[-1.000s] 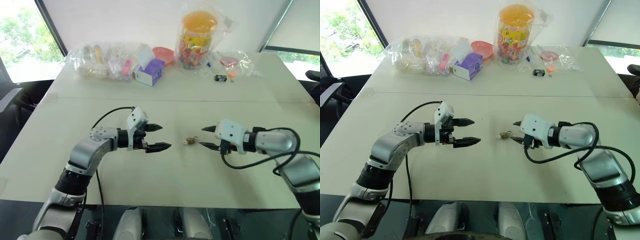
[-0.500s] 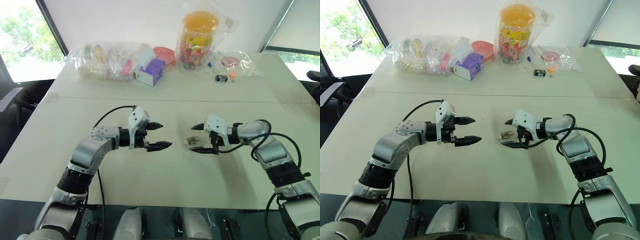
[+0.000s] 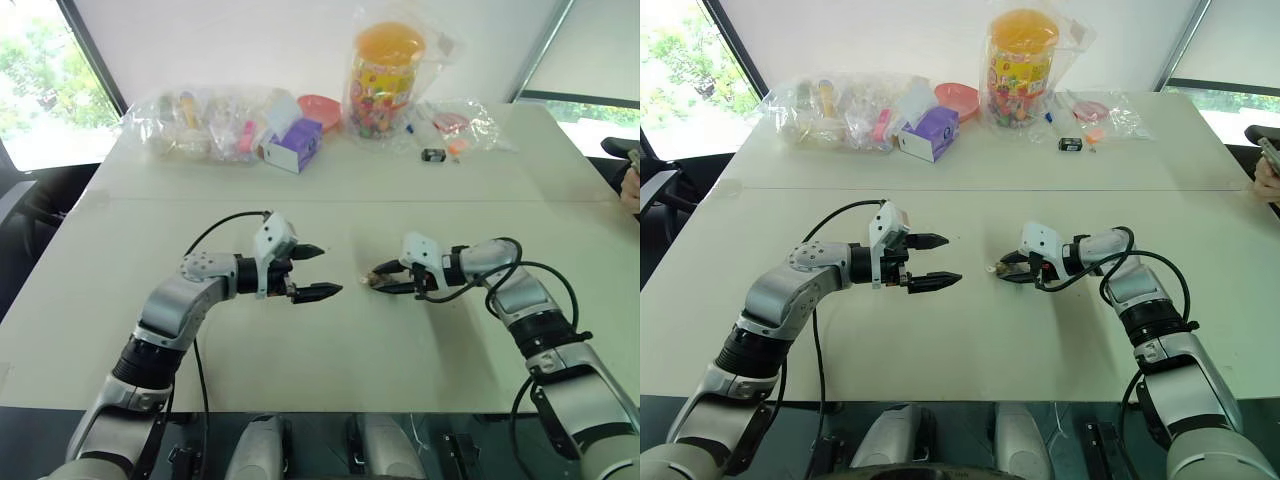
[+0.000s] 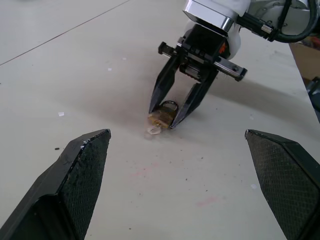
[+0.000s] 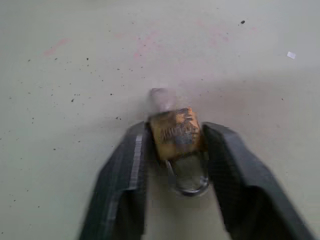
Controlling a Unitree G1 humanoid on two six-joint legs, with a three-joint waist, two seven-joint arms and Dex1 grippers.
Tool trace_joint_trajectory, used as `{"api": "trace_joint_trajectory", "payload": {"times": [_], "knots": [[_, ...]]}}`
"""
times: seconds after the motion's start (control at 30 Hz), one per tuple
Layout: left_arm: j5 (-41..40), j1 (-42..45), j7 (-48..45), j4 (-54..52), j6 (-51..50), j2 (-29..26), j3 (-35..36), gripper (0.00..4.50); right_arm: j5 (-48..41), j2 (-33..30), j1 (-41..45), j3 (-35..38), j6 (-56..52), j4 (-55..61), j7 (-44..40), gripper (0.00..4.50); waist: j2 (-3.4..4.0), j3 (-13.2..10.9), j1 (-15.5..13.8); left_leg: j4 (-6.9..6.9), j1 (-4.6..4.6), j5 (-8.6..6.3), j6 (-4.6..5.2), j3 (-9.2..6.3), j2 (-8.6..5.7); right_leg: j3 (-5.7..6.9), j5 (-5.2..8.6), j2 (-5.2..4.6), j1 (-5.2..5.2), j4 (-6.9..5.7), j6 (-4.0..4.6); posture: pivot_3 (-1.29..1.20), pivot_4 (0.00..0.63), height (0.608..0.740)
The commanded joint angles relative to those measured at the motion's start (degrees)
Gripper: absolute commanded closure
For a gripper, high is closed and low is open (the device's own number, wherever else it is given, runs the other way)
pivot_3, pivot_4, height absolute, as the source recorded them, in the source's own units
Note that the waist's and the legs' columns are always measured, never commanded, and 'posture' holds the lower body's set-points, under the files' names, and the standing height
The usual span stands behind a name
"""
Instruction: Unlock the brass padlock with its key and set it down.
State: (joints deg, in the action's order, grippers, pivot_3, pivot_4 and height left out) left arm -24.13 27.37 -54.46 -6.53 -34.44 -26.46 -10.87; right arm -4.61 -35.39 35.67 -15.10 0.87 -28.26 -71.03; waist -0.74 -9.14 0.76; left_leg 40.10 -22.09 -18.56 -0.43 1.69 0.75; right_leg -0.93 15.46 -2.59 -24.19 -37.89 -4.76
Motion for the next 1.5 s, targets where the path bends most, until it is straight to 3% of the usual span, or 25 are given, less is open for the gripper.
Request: {"api": "trace_joint_trajectory", "payload": {"times": [0.03, 0.3, 0.43, 0.9, 1.03, 1.2, 1.5], "knots": [[-0.07, 0.45, -0.09, -0.84, 0.82, 0.01, 0.54, 0.00, 3.53, -1.58, -2.47, -0.16, 0.23, 2.94, 2.80, 3.84, 0.00, 0.00, -0.01, 0.00, 0.02, 0.00, 0.00, 0.00, 0.00, 0.00, 0.00, 0.00, 0.02, 0.00, 0.00, 0.00, 0.150, 0.735], [-4.03, 5.36, -1.53, 6.78, -2.57, 4.12, 2.74, 0.00, 10.78, -2.31, -8.38, 7.30, 11.11, 30.82, 21.24, 3.84, 0.02, -0.01, -0.14, 0.02, -0.25, 0.01, -0.02, 0.01, -0.04, 0.00, 0.00, -0.06, -0.30, -0.10, 0.00, 0.00, 0.150, 0.735], [-4.24, 7.41, -3.84, 9.33, -2.83, 4.17, 2.23, 0.00, 13.29, -3.61, -11.93, 7.35, 10.24, 40.55, 22.99, 3.84, 0.01, -0.01, -0.10, 0.00, -0.25, 0.03, -0.06, 0.00, -0.02, 0.00, 0.00, 0.02, -0.34, -0.11, 0.00, 0.00, 0.150, 0.735], [-4.92, 10.49, -6.38, 13.05, -1.41, 5.72, 3.16, 0.00, 17.55, -3.56, -15.11, 5.28, 8.59, 47.22, 25.44, 3.84, 0.00, -0.01, -0.10, 0.01, -0.25, 0.03, -0.05, 0.00, -0.05, 0.01, 0.00, 0.12, -0.31, -0.08, 0.00, 0.00, 0.150, 0.735], [-5.04, 10.35, -6.39, 12.66, -1.44, 5.62, 3.31, 1.78, 17.62, -3.86, -15.05, 5.19, 8.57, 47.20, 25.21, 3.84, 0.00, -0.01, -0.12, 0.01, -0.25, 0.03, -0.05, 0.00, -0.06, 0.00, 0.00, 0.12, -0.31, -0.07, 0.00, 0.00, 0.150, 0.735], [-4.95, 10.05, -6.84, 12.05, -1.57, 5.03, 3.26, 4.44, 17.65, -4.15, -14.67, 5.24, 8.57, 47.09, 25.01, 3.84, 0.00, -0.01, -0.14, 0.01, -0.26, 0.03, -0.05, 0.00, -0.07, 0.00, 0.00, 0.11, -0.31, -0.07, 0.00, 0.00, 0.150, 0.735], [0.17, 8.84, -7.94, 9.07, 4.57, 3.73, -0.64, 4.47, 17.30, -4.27, -13.75, 5.48, 8.05, 47.08, 24.51, 3.84, 0.00, -0.02, -0.14, 0.01, -0.25, 0.03, -0.05, 0.00, -0.06, 0.00, 0.00, 0.12, -0.31, -0.07, 0.00, 0.00, 0.150, 0.735]]}}
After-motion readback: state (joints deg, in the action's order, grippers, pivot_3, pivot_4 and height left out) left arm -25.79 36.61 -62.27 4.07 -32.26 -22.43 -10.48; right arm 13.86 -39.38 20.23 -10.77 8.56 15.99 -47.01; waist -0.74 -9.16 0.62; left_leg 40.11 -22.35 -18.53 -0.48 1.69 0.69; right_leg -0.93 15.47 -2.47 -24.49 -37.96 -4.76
